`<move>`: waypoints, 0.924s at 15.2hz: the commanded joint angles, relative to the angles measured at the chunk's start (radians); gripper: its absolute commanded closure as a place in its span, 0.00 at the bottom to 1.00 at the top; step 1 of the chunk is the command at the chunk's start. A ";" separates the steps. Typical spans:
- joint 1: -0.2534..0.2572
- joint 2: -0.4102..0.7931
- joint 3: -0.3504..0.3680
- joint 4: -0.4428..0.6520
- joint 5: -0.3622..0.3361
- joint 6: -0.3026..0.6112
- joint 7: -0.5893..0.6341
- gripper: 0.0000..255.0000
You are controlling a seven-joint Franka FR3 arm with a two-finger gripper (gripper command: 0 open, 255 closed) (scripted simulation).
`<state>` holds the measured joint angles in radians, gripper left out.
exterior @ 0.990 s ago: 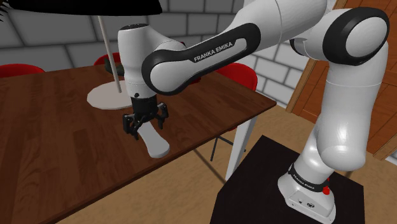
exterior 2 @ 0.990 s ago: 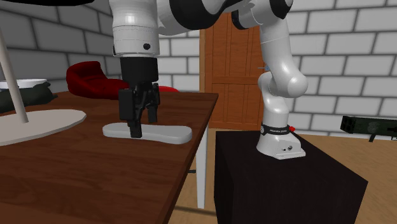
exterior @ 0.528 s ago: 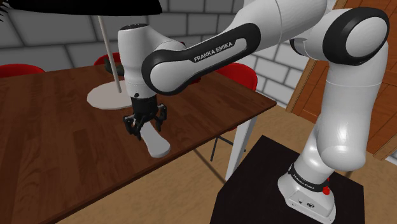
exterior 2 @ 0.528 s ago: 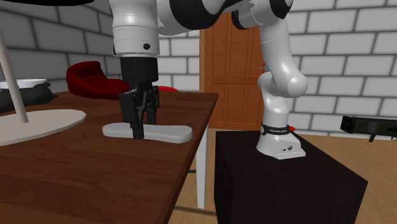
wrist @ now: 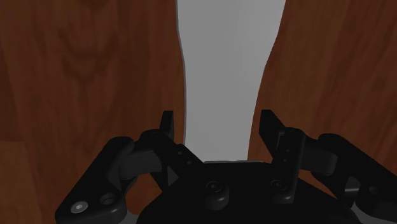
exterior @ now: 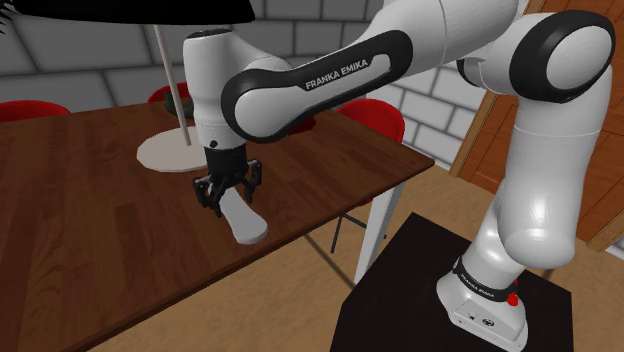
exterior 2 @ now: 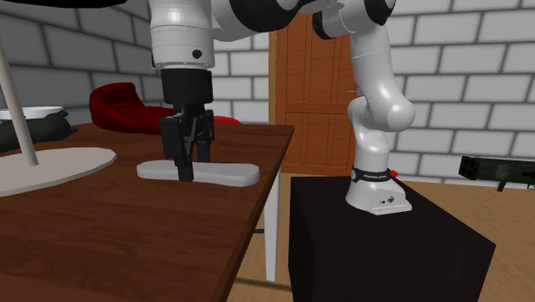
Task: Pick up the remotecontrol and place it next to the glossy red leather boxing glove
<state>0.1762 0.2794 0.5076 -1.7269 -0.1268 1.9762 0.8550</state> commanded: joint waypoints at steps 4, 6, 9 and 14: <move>-0.001 -0.016 0.003 0.046 0.010 -0.059 -0.007 1.00; -0.001 -0.020 0.005 0.067 0.013 -0.085 -0.009 1.00; 0.000 -0.025 0.006 0.101 0.016 -0.123 -0.011 1.00; 0.003 -0.029 0.009 0.164 0.020 -0.189 -0.013 1.00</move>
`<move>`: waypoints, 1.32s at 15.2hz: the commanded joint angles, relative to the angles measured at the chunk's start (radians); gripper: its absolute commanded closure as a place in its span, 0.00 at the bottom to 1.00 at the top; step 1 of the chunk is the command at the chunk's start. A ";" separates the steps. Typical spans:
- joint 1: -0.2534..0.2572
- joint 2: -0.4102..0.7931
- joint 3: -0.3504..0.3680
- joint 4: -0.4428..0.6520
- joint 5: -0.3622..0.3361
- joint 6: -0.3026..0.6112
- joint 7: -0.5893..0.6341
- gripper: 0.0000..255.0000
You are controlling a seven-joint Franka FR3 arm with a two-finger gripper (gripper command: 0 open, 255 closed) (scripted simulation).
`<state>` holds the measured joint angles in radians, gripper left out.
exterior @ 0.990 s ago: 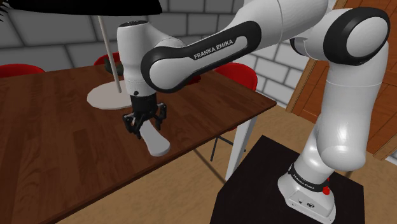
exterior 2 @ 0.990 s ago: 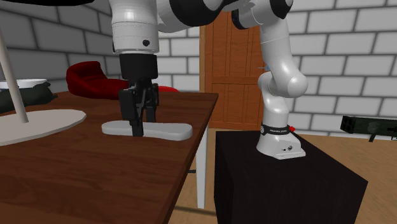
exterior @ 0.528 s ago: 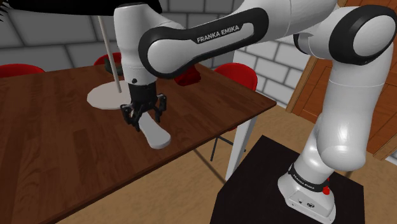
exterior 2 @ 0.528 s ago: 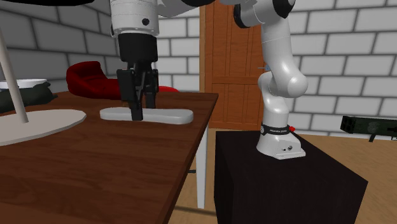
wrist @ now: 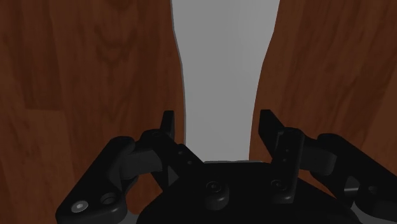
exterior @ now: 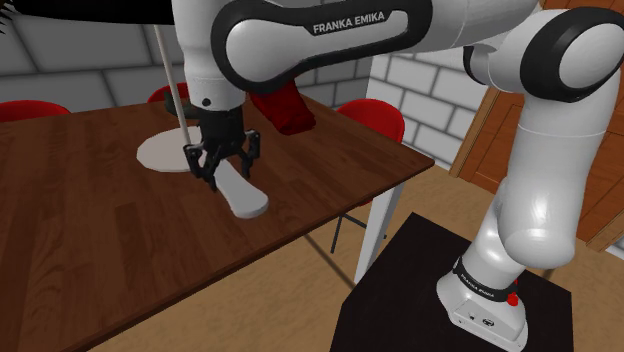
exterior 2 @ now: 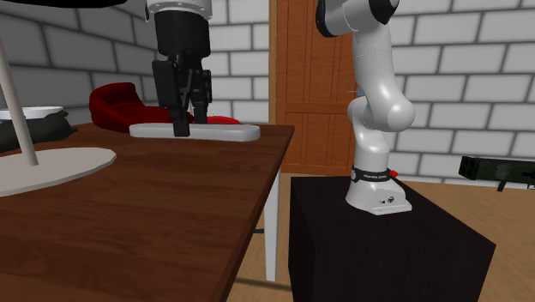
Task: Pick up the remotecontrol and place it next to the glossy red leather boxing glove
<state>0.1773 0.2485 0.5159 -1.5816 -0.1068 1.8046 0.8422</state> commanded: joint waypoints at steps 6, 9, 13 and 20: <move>0.008 0.006 0.003 0.106 -0.002 -0.100 0.000 1.00; 0.014 0.012 0.004 0.154 -0.005 -0.143 0.001 1.00; 0.023 0.026 0.006 0.226 -0.011 -0.202 0.004 1.00; 0.048 0.065 0.008 0.375 -0.031 -0.316 0.011 1.00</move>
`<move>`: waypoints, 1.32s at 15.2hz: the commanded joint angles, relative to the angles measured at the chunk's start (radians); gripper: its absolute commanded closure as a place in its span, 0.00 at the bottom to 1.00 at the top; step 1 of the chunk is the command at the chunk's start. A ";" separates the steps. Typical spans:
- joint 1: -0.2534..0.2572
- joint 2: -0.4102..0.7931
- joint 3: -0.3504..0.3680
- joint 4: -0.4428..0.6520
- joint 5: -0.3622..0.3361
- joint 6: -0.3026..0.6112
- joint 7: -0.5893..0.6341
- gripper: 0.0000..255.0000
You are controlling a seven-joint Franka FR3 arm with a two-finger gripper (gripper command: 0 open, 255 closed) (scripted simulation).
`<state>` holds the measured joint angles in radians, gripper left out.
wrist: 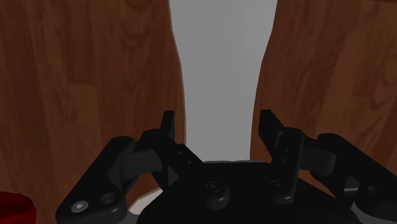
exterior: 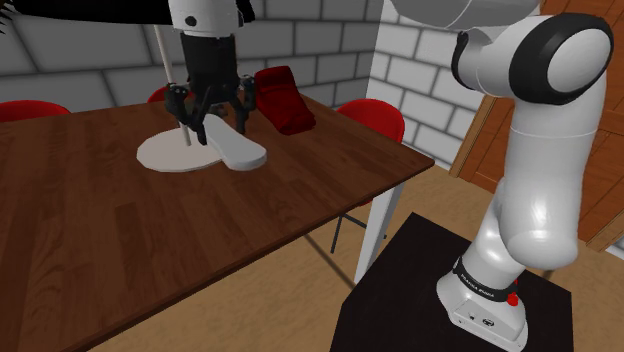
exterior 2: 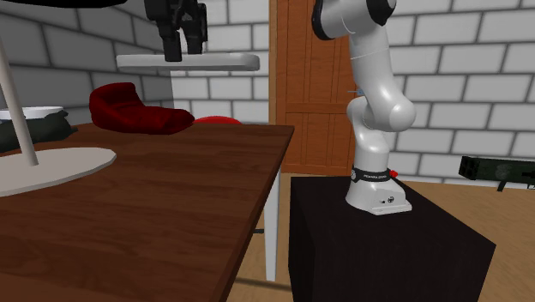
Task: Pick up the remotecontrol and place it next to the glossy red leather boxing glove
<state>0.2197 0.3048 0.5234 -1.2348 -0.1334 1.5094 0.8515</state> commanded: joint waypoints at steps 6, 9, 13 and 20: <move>0.044 0.065 0.001 0.196 -0.035 -0.135 0.010 1.00; 0.074 0.107 -0.001 0.304 -0.058 -0.203 0.014 1.00; 0.059 0.099 -0.004 0.323 -0.054 -0.230 -0.006 1.00; -0.153 -0.124 -0.042 0.022 0.067 -0.131 -0.185 1.00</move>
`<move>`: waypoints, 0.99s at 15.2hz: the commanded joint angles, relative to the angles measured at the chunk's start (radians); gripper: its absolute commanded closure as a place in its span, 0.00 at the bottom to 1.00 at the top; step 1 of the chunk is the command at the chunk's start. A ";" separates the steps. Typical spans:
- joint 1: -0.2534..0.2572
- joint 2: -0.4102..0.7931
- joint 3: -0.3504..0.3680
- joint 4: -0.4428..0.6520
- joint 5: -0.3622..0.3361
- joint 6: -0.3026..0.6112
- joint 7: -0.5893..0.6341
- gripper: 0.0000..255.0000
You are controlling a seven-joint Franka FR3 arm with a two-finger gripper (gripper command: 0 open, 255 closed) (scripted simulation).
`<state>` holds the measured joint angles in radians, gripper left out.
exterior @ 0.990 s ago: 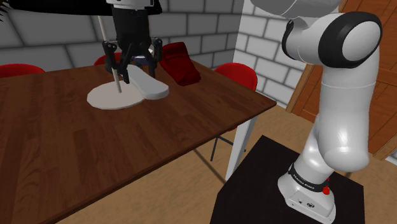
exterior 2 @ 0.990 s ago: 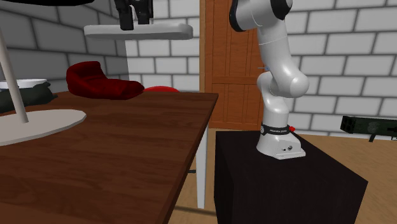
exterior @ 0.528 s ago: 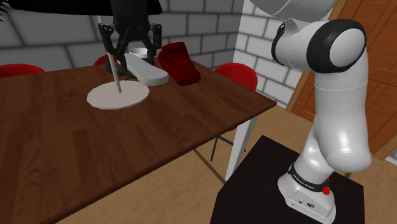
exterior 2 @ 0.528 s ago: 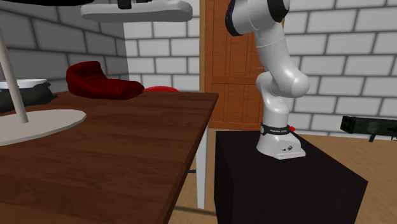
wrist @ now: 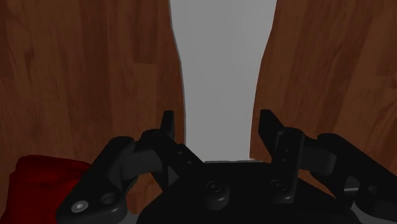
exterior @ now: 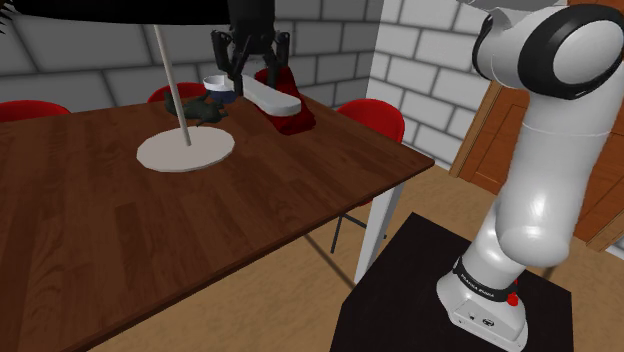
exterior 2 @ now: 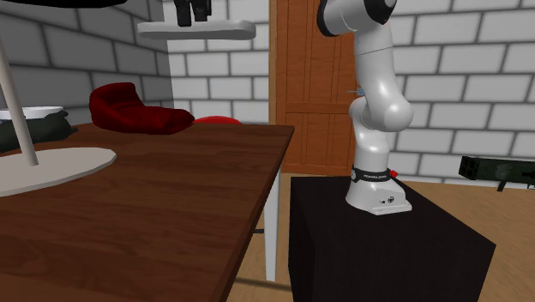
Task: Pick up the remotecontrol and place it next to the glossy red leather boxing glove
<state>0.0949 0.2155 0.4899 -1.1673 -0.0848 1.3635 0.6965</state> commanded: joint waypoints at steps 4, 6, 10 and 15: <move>-0.109 -0.117 -0.052 -0.142 0.062 0.038 -0.140 1.00; -0.143 -0.148 -0.077 -0.179 0.077 0.045 -0.195 1.00; -0.203 -0.195 -0.127 -0.231 0.097 0.053 -0.302 1.00; -0.268 -0.223 -0.192 -0.263 0.106 0.056 -0.430 1.00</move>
<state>-0.1589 -0.0072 0.3124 -1.4354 0.0213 1.4250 0.2966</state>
